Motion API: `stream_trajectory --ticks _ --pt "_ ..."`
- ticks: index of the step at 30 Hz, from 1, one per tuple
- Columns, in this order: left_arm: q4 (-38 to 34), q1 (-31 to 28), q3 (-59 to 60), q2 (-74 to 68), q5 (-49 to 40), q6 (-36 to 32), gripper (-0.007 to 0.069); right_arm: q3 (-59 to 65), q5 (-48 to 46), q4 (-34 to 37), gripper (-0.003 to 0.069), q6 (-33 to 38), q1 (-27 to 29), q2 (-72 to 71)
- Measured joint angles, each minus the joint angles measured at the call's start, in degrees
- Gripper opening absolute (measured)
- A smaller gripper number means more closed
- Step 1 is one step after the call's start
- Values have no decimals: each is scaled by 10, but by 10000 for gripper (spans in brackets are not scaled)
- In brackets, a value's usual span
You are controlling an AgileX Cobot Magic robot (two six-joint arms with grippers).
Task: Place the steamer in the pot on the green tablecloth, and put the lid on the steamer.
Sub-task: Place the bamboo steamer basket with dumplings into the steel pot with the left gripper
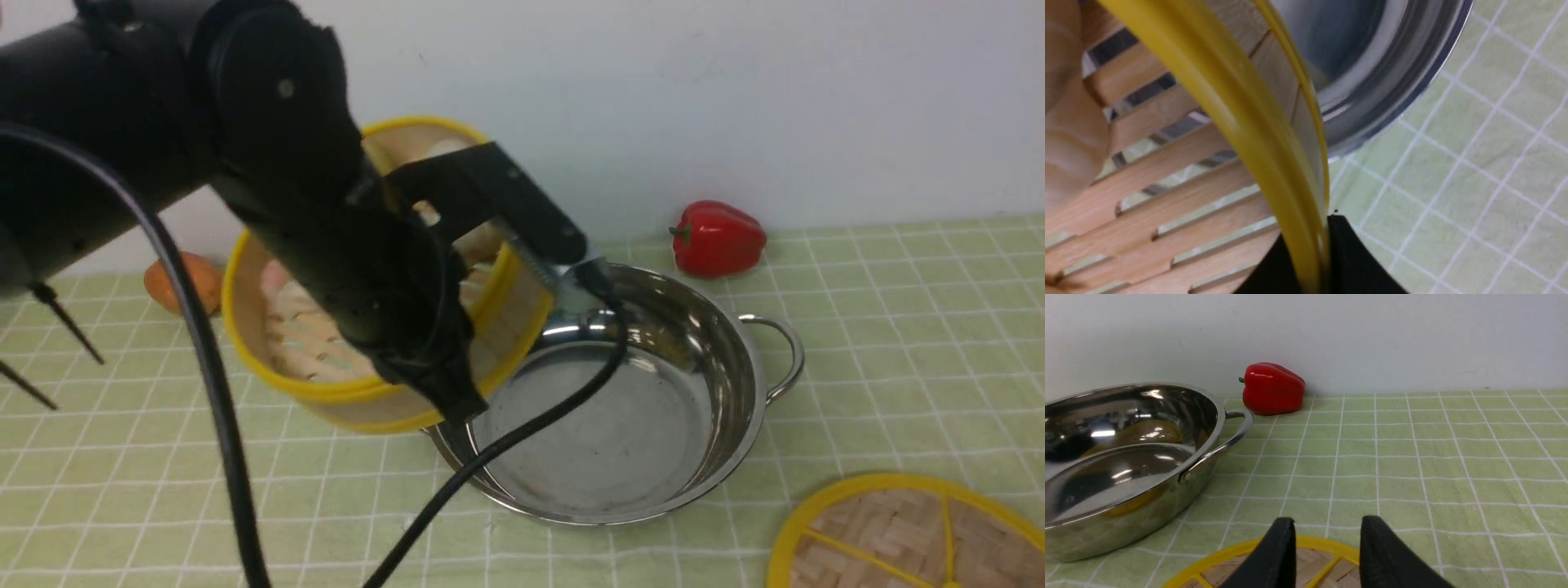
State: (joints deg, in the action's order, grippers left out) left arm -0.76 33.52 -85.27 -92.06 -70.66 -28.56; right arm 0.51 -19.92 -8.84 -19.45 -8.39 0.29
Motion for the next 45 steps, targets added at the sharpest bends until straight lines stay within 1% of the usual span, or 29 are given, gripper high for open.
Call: stream_trajectory --ticks 4,6,8,11,20,28,34,36,38,39,40,42,43,44,45 --pt "11 45 -58 -59 -1 -47 32 0 0 0 243 0 0 0" --pt "28 67 -78 -91 -5 -66 32 0 0 0 243 0 0 0" --pt "52 86 -97 -132 -8 -80 32 0 0 0 243 0 0 0" --pt "75 101 -109 -166 -8 -86 32 0 0 0 243 0 0 0" --pt "87 103 -113 -240 -10 -89 32 0 0 0 243 0 0 0" --pt "60 103 -115 -276 -9 -98 32 0 0 0 243 0 0 0" --pt "58 104 -115 -285 -8 -98 47 0 0 -2 243 0 0 0" --pt "58 104 -117 -285 -3 -92 95 0 0 -2 243 0 0 0" --pt "61 104 -117 -285 -1 -89 185 0 0 -2 243 0 0 0" --pt "61 104 -117 -285 0 -88 195 0 0 -2 243 0 0 0" --pt "63 104 -117 -285 5 -85 305 0 0 -2 243 0 0 0" --pt "67 104 -119 -283 7 -77 439 0 0 -2 243 0 0 0" --pt "69 104 -119 -282 7 -70 489 0 0 -2 243 0 0 0" --pt "73 104 -121 -281 7 -61 560 0 0 -2 243 0 0 0" --pt "75 104 -123 -281 7 -51 591 0 0 -2 243 0 0 0"
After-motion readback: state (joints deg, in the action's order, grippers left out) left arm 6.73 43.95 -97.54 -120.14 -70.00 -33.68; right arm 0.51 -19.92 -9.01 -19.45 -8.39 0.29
